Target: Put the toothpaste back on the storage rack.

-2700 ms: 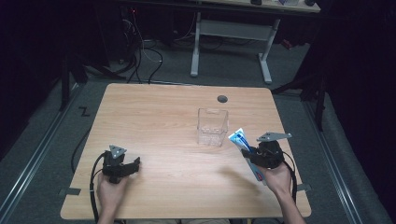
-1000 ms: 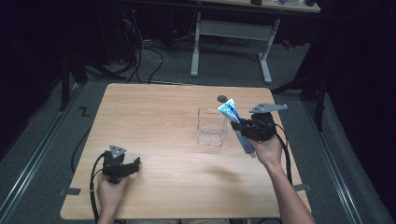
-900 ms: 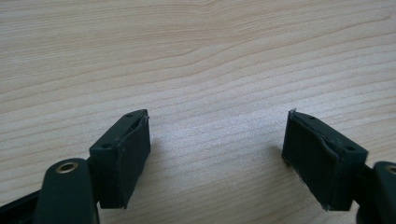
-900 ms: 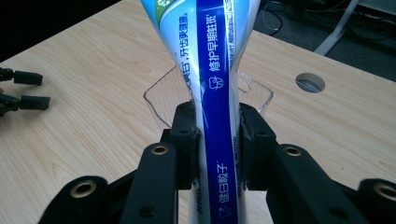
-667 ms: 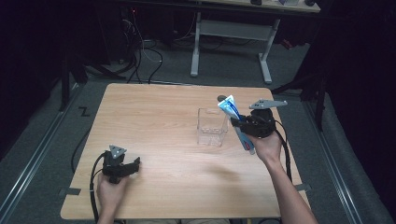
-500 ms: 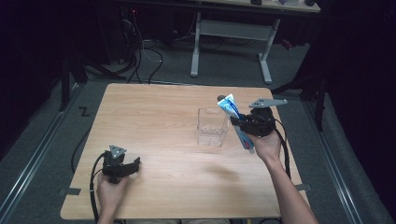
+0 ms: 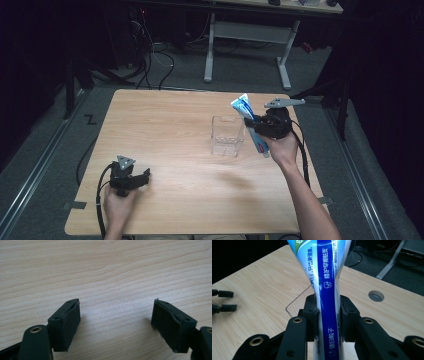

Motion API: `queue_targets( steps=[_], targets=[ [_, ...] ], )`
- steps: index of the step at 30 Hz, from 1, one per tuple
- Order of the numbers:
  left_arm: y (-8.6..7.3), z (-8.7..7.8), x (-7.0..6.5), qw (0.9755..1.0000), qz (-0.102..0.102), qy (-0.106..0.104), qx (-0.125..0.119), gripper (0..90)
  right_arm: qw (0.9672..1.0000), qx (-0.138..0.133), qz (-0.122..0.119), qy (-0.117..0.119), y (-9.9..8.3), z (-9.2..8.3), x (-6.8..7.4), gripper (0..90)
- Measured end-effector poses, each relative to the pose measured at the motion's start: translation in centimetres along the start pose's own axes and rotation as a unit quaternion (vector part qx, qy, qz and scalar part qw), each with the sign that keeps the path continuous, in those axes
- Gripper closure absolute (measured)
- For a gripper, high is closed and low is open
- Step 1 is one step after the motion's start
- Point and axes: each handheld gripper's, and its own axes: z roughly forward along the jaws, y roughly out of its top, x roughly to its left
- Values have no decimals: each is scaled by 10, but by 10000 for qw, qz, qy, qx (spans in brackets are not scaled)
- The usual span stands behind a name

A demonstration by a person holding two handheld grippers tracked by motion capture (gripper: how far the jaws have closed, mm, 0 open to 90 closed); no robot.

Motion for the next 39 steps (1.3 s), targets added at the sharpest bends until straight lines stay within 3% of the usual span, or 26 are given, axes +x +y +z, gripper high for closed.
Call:
queue_targets(
  steps=[9, 39],
  targets=[
    [0, 0, 0, 10000, -1, 1, 0, 236, 10000, -30, -16, 34, 11, 7, 1, 711],
    [0, 0, 0, 10000, 0, 5, -10, 235, 9995, -256, -137, 103, 51, 55, 19, 708]
  ],
)
